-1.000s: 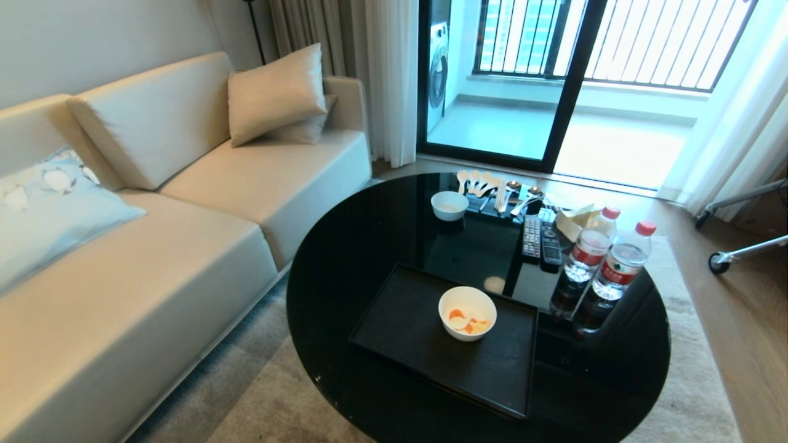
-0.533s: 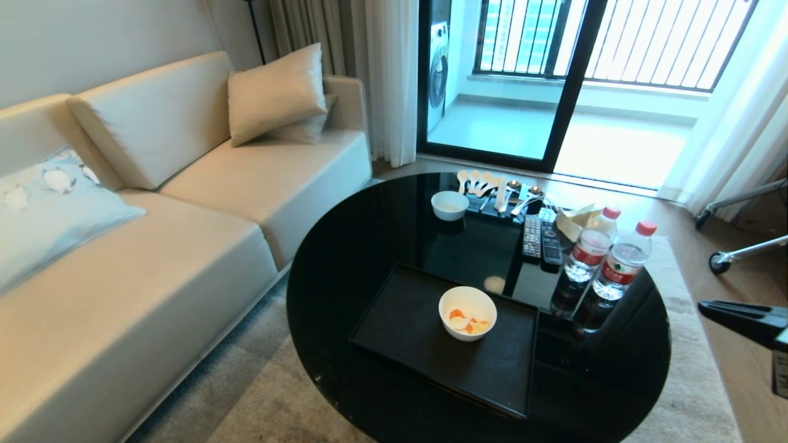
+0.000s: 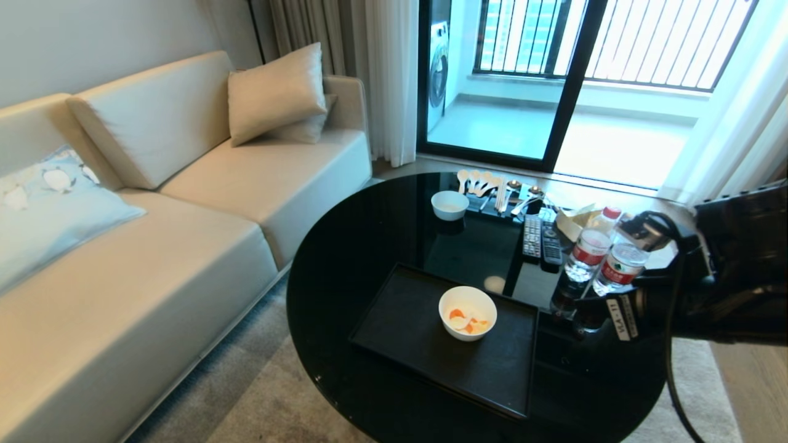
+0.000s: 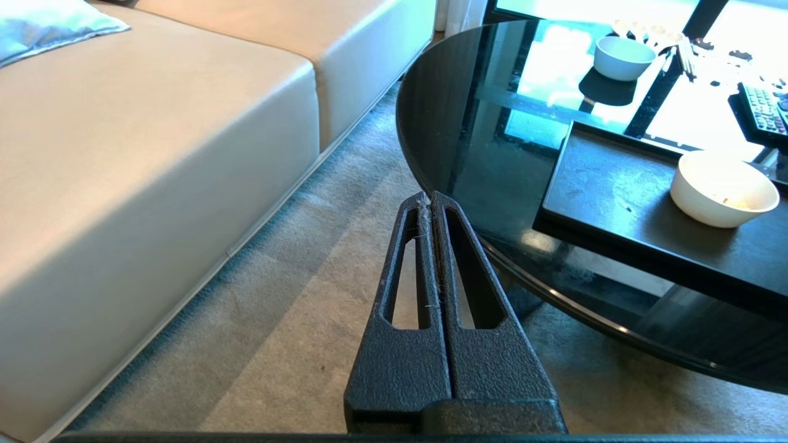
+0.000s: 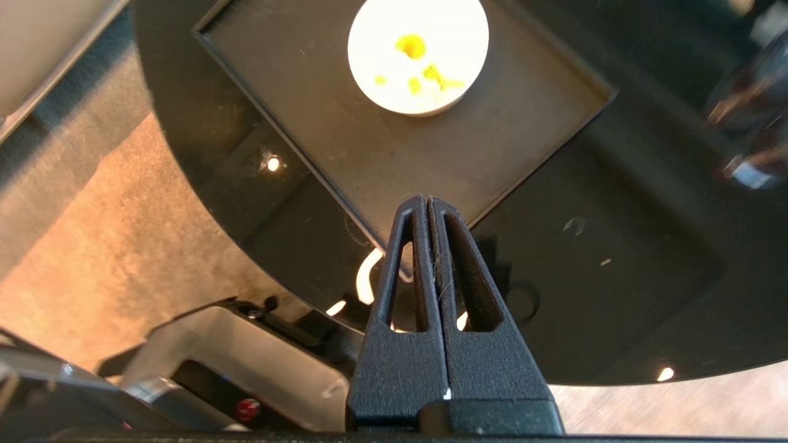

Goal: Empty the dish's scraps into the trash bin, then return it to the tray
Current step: Pick up the bowl with leftover food

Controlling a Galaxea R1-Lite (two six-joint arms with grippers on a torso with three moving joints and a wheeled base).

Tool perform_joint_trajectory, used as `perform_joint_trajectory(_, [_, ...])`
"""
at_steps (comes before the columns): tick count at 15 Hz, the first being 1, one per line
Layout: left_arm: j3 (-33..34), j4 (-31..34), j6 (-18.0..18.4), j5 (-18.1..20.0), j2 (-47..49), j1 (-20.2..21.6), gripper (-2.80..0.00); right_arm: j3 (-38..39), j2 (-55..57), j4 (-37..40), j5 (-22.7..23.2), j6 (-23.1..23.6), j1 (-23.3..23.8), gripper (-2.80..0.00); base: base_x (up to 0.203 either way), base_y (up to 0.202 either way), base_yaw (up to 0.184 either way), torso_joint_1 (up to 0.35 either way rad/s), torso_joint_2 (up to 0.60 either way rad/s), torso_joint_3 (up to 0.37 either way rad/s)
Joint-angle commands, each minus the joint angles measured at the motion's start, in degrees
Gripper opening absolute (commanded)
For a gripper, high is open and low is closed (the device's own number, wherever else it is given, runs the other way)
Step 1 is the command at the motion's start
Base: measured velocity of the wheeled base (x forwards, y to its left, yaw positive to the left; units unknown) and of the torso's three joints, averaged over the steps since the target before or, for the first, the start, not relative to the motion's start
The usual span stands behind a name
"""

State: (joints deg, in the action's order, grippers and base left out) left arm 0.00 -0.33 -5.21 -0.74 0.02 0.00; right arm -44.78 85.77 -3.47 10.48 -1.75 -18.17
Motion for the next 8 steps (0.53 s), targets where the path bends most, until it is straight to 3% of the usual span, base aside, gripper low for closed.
perform_joint_trajectory(1, [0.0, 0.0, -0.1, 0.0, 0.0, 0.0, -2.80, -5.0, 9.3, 0.7, -2.7, -7.1, -3.6, -2.80, 0.000, 0.000, 0.000, 0.000, 0.00, 0.000])
perform_joint_trajectory(6, [0.0, 0.0, -0.1, 0.0, 0.0, 0.0, -2.80, -24.8, 21.1, 14.7, -12.2, -24.2, -12.5, -2.80, 0.000, 0.000, 0.000, 0.000, 0.00, 0.000])
perform_joint_trajectory(8, [0.0, 0.0, -0.1, 0.0, 0.0, 0.0, -2.80, -29.6, 26.3, 19.0, -15.3, -27.0, -14.3, -2.80, 0.000, 0.000, 0.000, 0.000, 0.00, 0.000])
